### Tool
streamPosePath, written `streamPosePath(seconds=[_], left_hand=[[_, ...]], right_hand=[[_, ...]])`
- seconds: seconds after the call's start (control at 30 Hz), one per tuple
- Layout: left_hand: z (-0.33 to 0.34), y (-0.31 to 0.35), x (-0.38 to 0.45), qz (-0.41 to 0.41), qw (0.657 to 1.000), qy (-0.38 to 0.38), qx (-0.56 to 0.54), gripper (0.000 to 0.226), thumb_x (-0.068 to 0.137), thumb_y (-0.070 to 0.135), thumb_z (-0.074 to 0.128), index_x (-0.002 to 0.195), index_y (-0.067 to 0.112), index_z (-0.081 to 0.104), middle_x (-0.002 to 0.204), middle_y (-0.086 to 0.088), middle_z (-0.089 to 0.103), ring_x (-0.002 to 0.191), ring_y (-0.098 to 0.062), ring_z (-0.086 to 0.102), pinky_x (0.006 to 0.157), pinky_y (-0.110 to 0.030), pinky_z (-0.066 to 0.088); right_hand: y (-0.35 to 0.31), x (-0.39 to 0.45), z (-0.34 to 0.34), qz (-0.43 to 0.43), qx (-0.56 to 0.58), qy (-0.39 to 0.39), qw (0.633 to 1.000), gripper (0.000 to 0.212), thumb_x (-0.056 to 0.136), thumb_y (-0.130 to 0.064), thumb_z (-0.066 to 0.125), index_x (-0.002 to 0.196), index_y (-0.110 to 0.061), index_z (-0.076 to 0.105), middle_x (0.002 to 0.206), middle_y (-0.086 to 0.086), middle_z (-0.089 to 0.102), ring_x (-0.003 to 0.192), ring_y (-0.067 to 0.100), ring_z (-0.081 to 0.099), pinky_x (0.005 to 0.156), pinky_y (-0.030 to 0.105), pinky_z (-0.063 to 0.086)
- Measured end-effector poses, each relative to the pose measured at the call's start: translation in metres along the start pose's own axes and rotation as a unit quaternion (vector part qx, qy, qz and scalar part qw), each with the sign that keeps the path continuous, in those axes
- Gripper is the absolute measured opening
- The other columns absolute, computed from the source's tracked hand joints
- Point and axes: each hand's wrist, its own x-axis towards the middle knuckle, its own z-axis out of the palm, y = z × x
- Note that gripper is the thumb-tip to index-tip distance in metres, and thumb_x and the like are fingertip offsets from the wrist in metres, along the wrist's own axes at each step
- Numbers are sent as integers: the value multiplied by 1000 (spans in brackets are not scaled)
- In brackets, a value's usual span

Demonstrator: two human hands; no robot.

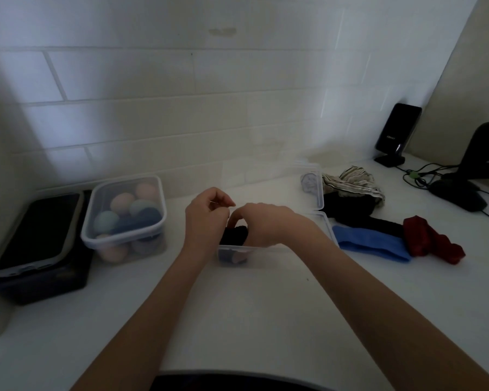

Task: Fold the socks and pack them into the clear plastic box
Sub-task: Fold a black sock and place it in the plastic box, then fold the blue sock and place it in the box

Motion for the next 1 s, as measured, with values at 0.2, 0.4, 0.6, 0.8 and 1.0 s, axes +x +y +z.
streamPosePath(seconds=[0.2, 0.4, 0.6, 0.8, 1.0], left_hand=[[-7, 2, 7, -34, 998, -11, -44, 39, 62, -16, 46, 59, 21, 59, 66, 6, 61, 45, 2, 49, 42, -11, 38], [-10, 1, 8, -26, 998, -3, -51, 43, 61, -17, 45, 56, 23, 59, 64, -3, 62, 47, 0, 48, 47, -15, 40], [-6, 2, 3, -19, 999, -27, -38, 40, 62, -14, 45, 58, 23, 60, 53, 1, 55, 43, -1, 46, 44, -14, 36], [-6, 5, -3, 28, 999, -27, -15, 18, 61, 8, 44, 61, 16, 60, 46, 8, 50, 34, -8, 49, 39, -19, 37], [-9, 7, -4, 84, 995, -13, 57, 16, 64, 16, 46, 61, 13, 61, 50, 4, 51, 47, -31, 52, 39, -42, 47]], right_hand=[[13, -18, -20, -33, 180, -8, 983, 44, 72, -31, 77, 114, -28, 64, 41, -8, 56, 40, 0, 50, 53, 14, 40], [51, -52, -37, 13, 323, 149, 935, 20, 80, -26, 72, 100, -22, 71, 38, -6, 54, 35, 2, 39, 39, 10, 33], [113, -86, -33, 137, 233, 284, 920, 25, 86, -4, 54, 98, -17, 73, 65, 12, 59, 55, 13, 49, 47, 10, 36], [139, -108, -15, 178, 145, 33, 973, 47, 77, -5, 67, 121, -20, 61, 111, -5, 56, 101, 13, 52, 86, 23, 40], [137, -96, 7, 181, 123, 143, 965, 35, 74, -12, 68, 108, -19, 66, 98, 2, 63, 89, 19, 58, 79, 31, 49]])
